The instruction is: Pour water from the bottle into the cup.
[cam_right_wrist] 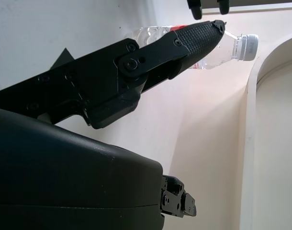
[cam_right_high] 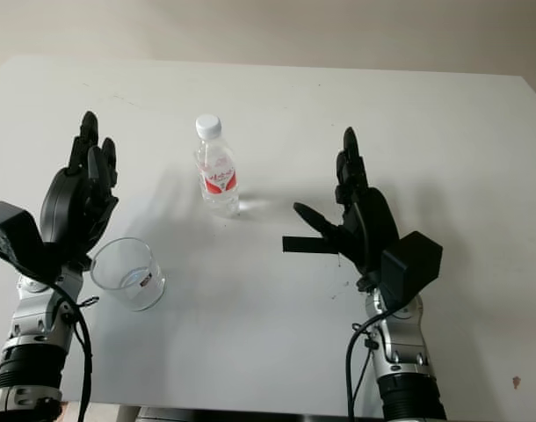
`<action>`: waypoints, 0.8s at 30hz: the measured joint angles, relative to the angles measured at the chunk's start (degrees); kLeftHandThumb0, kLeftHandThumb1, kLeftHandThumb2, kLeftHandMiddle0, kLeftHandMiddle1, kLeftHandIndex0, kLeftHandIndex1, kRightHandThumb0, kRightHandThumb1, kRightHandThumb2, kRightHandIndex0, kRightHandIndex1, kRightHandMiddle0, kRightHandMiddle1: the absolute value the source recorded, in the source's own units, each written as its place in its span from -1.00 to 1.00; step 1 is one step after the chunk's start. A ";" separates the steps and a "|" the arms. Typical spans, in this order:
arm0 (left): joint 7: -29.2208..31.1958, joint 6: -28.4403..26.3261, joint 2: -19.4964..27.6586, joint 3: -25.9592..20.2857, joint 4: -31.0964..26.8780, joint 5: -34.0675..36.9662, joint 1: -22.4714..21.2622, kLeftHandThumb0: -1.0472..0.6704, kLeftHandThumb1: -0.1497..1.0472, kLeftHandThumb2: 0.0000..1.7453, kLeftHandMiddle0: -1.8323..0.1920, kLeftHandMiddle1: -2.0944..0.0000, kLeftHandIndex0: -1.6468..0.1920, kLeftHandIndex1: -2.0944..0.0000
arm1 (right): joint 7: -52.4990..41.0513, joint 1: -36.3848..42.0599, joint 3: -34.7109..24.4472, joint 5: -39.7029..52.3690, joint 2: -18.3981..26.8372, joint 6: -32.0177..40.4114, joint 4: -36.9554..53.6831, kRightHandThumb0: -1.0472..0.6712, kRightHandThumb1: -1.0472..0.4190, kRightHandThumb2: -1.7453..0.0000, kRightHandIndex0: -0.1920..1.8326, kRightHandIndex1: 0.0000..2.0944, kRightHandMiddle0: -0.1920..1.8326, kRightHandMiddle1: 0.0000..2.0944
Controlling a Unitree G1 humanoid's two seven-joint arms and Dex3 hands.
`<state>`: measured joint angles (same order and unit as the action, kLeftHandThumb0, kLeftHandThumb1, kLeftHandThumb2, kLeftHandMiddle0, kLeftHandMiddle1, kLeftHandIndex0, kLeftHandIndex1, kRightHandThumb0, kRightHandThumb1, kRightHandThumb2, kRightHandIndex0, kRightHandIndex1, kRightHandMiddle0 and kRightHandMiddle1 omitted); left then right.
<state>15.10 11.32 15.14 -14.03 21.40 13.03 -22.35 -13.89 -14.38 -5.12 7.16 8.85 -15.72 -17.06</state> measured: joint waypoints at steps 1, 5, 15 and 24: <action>0.00 0.00 0.00 -0.01 -0.12 0.00 0.11 -0.64 1.00 -0.17 1.00 1.00 1.00 1.00 | -0.03 0.11 0.02 0.01 0.00 0.03 0.00 -0.85 -0.83 0.94 -1.00 -1.00 -1.00 -1.00; 0.01 0.00 0.00 -0.06 -0.17 0.00 0.18 -0.64 1.00 -0.17 1.00 1.00 1.00 1.00 | -0.74 0.19 0.15 0.27 0.02 0.67 0.00 -0.84 -0.83 0.94 -1.00 -1.00 -1.00 -1.00; -0.32 0.43 -0.02 0.06 0.62 -0.16 0.09 -0.64 1.00 -0.17 1.00 1.00 1.00 1.00 | -3.48 -5.27 1.74 -2.34 1.02 0.82 -4.50 -0.89 -0.81 0.95 -1.00 -1.00 -1.00 -1.00; -1.04 0.76 -0.58 0.06 0.94 -0.16 -0.18 -0.64 1.00 -0.15 1.00 1.00 1.00 1.00 | -4.41 -24.34 6.11 -7.56 0.98 -0.23 -17.20 -0.95 -0.80 0.94 -1.00 -1.00 -1.00 -1.00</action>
<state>14.06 12.08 14.56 -13.98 22.34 12.87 -22.53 -18.30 -38.72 0.98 -0.39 9.84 -15.96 -34.26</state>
